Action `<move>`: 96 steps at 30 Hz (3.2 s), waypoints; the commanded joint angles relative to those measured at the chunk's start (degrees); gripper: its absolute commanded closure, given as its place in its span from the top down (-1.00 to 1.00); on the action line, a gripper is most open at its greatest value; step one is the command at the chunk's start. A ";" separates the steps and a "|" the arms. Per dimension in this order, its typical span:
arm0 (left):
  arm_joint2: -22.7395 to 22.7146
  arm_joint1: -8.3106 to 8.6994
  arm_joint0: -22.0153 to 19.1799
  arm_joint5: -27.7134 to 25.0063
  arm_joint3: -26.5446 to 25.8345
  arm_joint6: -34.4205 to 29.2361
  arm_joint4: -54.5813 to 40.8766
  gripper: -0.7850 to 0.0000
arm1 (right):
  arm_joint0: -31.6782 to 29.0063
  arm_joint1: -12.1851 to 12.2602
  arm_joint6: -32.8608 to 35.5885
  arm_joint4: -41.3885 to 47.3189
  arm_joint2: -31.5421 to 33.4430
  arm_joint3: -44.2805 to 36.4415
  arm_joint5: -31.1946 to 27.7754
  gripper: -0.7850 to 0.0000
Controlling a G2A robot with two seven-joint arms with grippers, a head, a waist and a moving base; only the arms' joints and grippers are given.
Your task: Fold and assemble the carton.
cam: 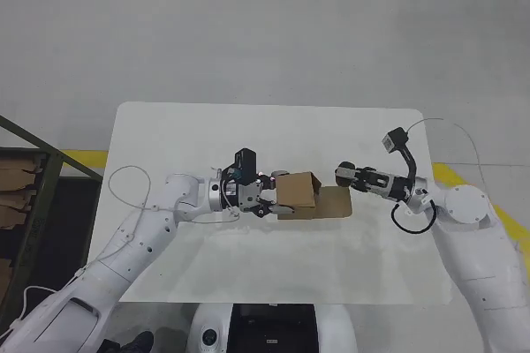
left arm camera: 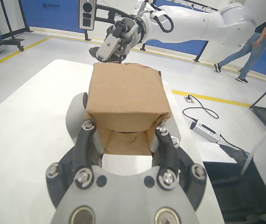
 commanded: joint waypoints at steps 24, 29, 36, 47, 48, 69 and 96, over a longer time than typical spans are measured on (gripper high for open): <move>-2.19 -0.05 1.19 0.52 -0.51 2.24 0.83 0.15 | -0.25 -0.86 4.43 4.62 -5.54 8.25 0.93 -1.00; -1.52 -0.45 0.60 0.38 0.65 1.44 0.94 0.21 | 0.26 -0.88 6.48 5.26 -6.16 7.07 0.22 -1.00; -0.38 -1.10 -0.33 1.15 1.49 0.55 2.26 0.24 | -0.01 -0.84 6.85 5.17 -6.72 4.71 -0.09 -1.00; 0.26 -1.63 -0.34 3.96 1.80 0.12 6.18 0.30 | -0.88 -0.47 6.12 4.35 -6.09 2.40 -0.66 -1.00; 0.28 -1.65 -0.33 3.99 1.78 0.10 6.41 0.31 | -0.94 -0.42 5.93 4.16 -5.96 2.27 -0.60 -1.00; 0.01 -1.94 0.52 5.59 1.20 0.01 10.13 0.49 | -1.47 0.07 5.47 2.67 -6.14 0.37 0.18 -0.76; -4.99 -0.91 3.77 7.35 3.11 2.39 11.92 0.52 | -0.70 0.04 -0.60 -1.89 -7.70 8.80 1.68 -0.93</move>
